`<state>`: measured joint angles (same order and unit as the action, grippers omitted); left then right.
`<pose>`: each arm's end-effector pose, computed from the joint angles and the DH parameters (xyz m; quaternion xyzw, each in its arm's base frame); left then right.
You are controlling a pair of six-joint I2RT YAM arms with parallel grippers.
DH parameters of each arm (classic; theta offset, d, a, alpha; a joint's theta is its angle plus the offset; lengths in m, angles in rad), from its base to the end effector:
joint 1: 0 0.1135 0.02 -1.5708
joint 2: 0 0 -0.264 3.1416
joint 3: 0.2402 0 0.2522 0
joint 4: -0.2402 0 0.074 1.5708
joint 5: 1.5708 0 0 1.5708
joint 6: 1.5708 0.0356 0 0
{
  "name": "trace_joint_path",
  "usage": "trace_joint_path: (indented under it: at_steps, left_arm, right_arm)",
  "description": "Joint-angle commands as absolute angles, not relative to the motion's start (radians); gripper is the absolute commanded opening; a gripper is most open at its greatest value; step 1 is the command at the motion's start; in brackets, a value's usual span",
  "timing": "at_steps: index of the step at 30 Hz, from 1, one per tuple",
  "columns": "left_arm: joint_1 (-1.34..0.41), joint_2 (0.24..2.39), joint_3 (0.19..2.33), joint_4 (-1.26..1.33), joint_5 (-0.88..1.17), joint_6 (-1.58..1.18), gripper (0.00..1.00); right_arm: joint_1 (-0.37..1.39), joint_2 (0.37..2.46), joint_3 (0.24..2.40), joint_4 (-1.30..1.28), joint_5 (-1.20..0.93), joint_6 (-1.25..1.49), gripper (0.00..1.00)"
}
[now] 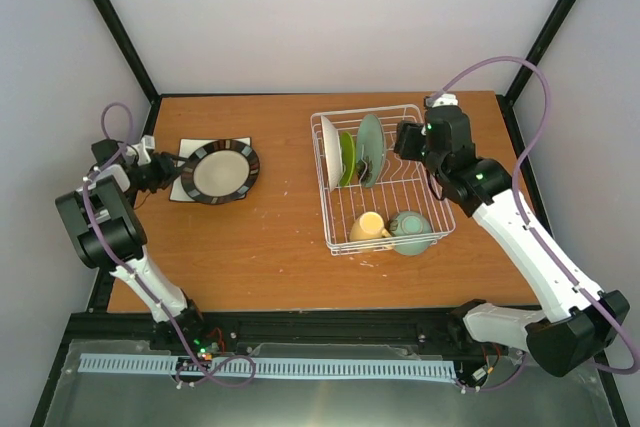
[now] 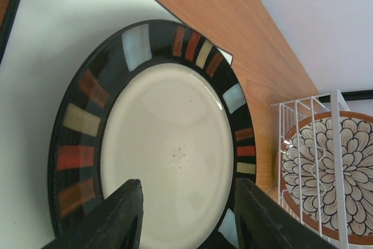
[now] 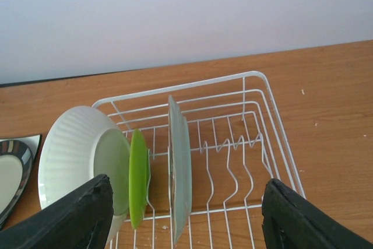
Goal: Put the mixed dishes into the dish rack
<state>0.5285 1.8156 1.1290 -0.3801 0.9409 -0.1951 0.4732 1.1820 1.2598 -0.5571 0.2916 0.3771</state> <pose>0.3231 0.1553 0.1776 -0.1998 0.8473 -0.3960 0.2921 0.2320 0.1073 0.3868 0.0347 0.8483 0.0987 0.5191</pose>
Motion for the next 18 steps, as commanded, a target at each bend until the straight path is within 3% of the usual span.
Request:
trace_joint_path:
  at_steps: [1, 9, 18]
  left_arm:
    - [0.532, 1.841, 1.15, -0.411, 0.921, -0.151, 0.45]
    - [0.531, 1.816, 1.152, -0.45, 0.719, -0.138, 0.51]
    - [0.507, 1.816, 1.13, -0.441, 0.627, -0.136, 0.51]
  right_arm:
    - [0.462, 1.203, 1.256, -0.528, 0.241, 0.362, 0.69]
    - [0.46, 1.221, 1.26, -0.513, 0.226, 0.363, 0.7]
    - [0.46, 1.225, 1.257, -0.504, 0.218, 0.365, 0.7]
